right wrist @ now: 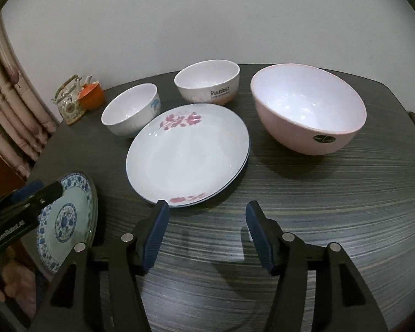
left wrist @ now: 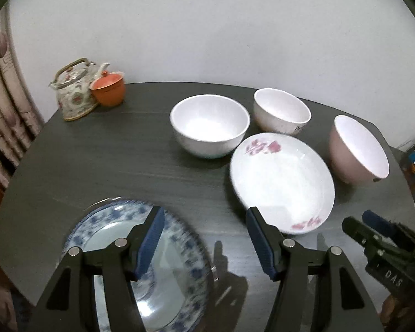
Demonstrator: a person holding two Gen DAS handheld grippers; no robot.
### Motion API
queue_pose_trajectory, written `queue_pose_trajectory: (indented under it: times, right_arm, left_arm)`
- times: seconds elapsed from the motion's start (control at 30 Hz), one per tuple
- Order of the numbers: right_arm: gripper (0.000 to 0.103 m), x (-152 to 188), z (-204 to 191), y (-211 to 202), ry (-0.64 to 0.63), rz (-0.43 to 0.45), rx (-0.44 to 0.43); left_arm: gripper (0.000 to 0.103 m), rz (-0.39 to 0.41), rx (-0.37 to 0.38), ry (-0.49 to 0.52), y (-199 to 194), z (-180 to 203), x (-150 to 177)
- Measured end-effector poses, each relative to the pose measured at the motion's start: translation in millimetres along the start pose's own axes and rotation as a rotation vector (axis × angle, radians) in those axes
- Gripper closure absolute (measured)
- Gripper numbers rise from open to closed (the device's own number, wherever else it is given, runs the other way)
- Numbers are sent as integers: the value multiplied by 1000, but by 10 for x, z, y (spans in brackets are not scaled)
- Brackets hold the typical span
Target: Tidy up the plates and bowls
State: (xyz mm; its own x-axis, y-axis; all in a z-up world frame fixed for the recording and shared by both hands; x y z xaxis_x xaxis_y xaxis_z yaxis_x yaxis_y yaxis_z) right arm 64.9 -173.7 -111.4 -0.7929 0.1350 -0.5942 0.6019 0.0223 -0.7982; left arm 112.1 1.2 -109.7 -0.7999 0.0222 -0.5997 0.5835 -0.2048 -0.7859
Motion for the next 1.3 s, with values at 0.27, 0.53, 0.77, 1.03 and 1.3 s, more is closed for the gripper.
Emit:
queue_pose_trajectory:
  times: [0.27,0.53,0.77,1.03,1.3]
  right_arm:
    - [47,-140,194,122,24,12,-7]
    - [48,-328,280,415,48,-15,-39]
    - [57,-335,249,698,45,-59,-50]
    - [74,-326,240,930,59,-96,-74]
    - [85,-338,197,1062,47,-119,-82]
  left_arm:
    - [40,-37,42,-32,418,77,-187]
    - [40,-102,96,-73,795,97,-236]
    - [40,-132,120,-59,990,152,-246]
    - [44,-152,117,-54,1116,163,-265]
    - [79,-204,163,-120,1251,114,-252]
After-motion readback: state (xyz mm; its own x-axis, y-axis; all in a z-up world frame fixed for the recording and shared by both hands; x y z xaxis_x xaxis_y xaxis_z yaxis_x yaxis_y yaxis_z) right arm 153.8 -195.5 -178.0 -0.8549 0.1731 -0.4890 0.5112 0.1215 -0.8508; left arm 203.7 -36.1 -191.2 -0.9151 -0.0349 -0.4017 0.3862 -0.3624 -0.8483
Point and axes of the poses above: each gripper's, at about its wrist camera, not at the fingertips, and y roughly the way its jaws point, z to its right, x to its underside, the point moved 8 cm from there along y, roughly the way its jaws point, and after that the axes turned 8 degrees about x, right-handed, at the moved point
